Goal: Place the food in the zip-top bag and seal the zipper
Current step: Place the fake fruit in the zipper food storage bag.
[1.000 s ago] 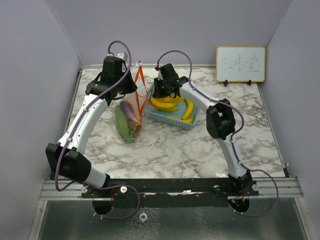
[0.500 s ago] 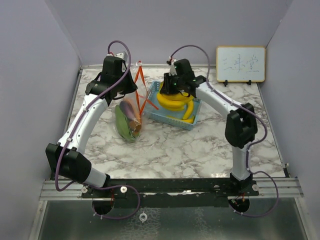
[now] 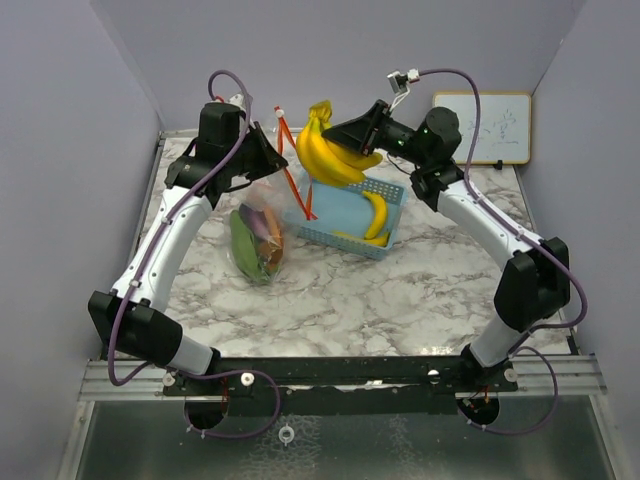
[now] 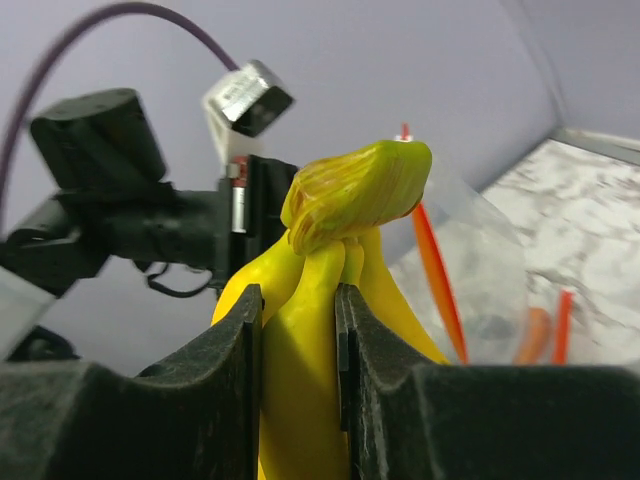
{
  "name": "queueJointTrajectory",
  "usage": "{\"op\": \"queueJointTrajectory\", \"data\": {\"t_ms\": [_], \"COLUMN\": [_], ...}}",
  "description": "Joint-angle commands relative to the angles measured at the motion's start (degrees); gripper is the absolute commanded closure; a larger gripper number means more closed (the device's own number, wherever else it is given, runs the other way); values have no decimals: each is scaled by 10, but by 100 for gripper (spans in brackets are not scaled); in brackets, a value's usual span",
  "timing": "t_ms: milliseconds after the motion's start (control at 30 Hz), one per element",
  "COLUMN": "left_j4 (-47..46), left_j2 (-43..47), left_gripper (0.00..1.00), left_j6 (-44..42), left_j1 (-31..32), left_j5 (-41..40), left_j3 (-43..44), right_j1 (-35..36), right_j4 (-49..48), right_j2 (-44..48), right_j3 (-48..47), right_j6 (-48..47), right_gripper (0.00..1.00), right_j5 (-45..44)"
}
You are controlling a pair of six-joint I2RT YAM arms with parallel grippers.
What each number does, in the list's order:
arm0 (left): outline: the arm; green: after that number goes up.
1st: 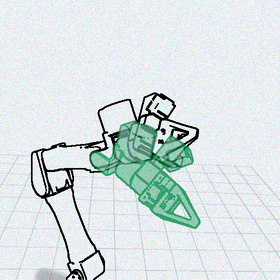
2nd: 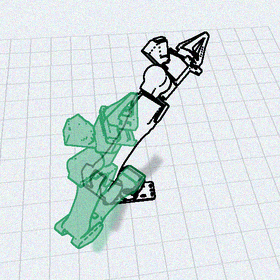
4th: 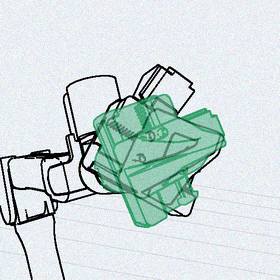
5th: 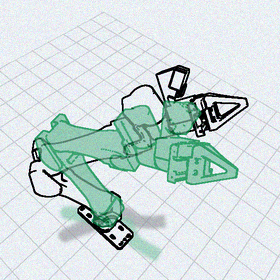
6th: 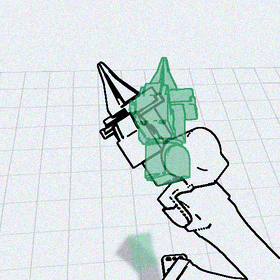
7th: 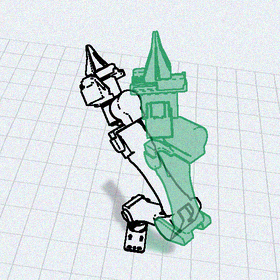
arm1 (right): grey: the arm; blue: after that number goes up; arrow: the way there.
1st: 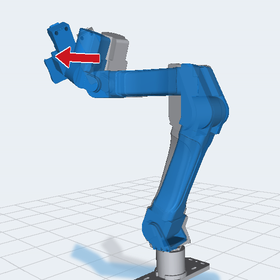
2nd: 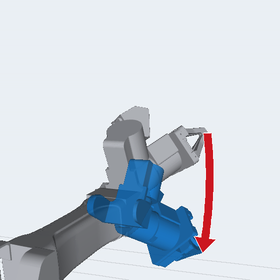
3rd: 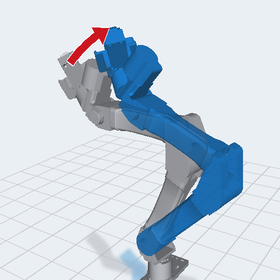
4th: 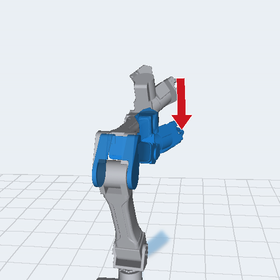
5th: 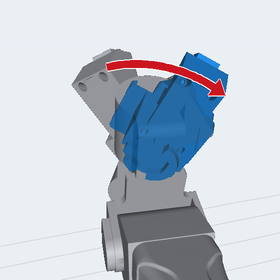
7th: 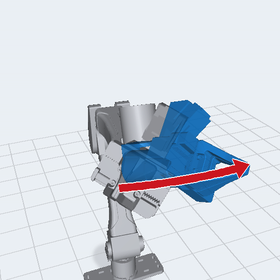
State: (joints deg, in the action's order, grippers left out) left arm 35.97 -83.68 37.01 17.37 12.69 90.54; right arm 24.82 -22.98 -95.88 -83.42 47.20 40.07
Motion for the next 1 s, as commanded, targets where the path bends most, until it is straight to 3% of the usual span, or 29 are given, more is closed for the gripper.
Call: {"op": "queueJointTrajectory", "data": {"t_ms": [0,233,433,767,967], "left_j4": [-48,-90,-132,-226,-328], "left_j2": [-7,-12,0,34,75], "left_gripper": [100,100,100,100,100], "left_j6": [61,105,129,181,222], "left_j1": [1,1,1,0,0], "left_j5": [65,99,110,129,125], "left_j3": [22,-4,-15,-45,-117], "right_j1": [-6,-6,-7,-6,-4], "right_j4": [-268,-449,-592,-640,-647], "right_j2": [-2,-42,-100,-157,-191], "right_j3": [31,63,31,-73,-125], "right_j6": [209,379,526,590,633], "right_gripper": [98,98,98,98,98], "right_j5": [44,-9,-80,-179,-222]}}
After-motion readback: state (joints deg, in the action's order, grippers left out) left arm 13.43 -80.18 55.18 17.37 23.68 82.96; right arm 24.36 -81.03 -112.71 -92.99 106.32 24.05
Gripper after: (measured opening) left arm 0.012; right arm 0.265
